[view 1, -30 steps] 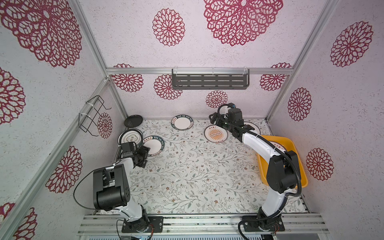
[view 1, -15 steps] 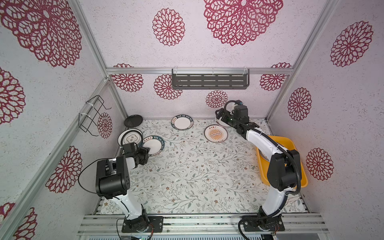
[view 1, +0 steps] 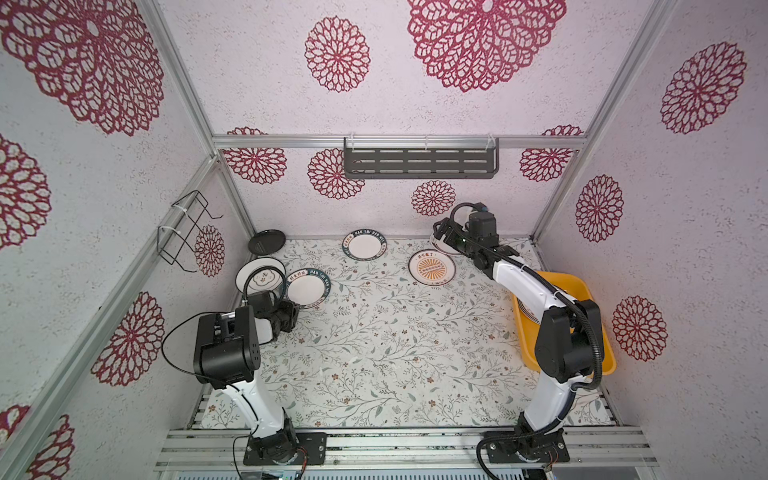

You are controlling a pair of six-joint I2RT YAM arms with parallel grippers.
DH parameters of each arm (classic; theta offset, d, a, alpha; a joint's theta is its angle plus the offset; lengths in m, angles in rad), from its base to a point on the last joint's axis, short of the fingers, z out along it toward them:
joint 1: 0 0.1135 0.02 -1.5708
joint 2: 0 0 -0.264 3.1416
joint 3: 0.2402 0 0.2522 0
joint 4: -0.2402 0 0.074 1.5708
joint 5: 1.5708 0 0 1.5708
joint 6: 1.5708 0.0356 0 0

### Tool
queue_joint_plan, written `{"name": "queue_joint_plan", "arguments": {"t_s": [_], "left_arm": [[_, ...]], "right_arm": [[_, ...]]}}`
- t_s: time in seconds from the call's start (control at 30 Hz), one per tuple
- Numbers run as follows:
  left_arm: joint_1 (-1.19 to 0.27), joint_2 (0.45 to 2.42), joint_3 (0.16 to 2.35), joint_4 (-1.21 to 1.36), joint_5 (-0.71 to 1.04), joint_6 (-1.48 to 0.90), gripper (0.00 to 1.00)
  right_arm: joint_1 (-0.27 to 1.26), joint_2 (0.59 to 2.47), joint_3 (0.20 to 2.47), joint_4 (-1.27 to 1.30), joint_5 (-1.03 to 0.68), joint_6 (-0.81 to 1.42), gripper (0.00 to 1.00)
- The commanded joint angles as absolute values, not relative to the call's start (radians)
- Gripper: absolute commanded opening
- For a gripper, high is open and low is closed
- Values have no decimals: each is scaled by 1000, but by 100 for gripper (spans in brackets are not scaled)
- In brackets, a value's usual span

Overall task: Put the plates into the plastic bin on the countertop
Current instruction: 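Grip the green-rimmed plate's edge with the left gripper while the right gripper approaches, then lift the green-rimmed plate upright with the left gripper toward the right gripper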

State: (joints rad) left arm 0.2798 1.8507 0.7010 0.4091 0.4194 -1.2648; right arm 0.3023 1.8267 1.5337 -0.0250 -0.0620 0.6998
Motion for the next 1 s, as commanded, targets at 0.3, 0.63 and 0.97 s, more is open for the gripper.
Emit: {"name": "queue_joint_plan", "arguments": {"t_s": [0.3,0.63,0.97], "left_arm": [[283,1767,733,297,498,-1204,0],[259,1538,720,82,577,-1127,0],[135,1359,834,-236,667,-940,0]], "right_arm": [[311,1622,1346,-5,-62,797,99],[391,1434,1131,-63,-47,854,99],[550,1351,1042,-94,-49,874,99]]}}
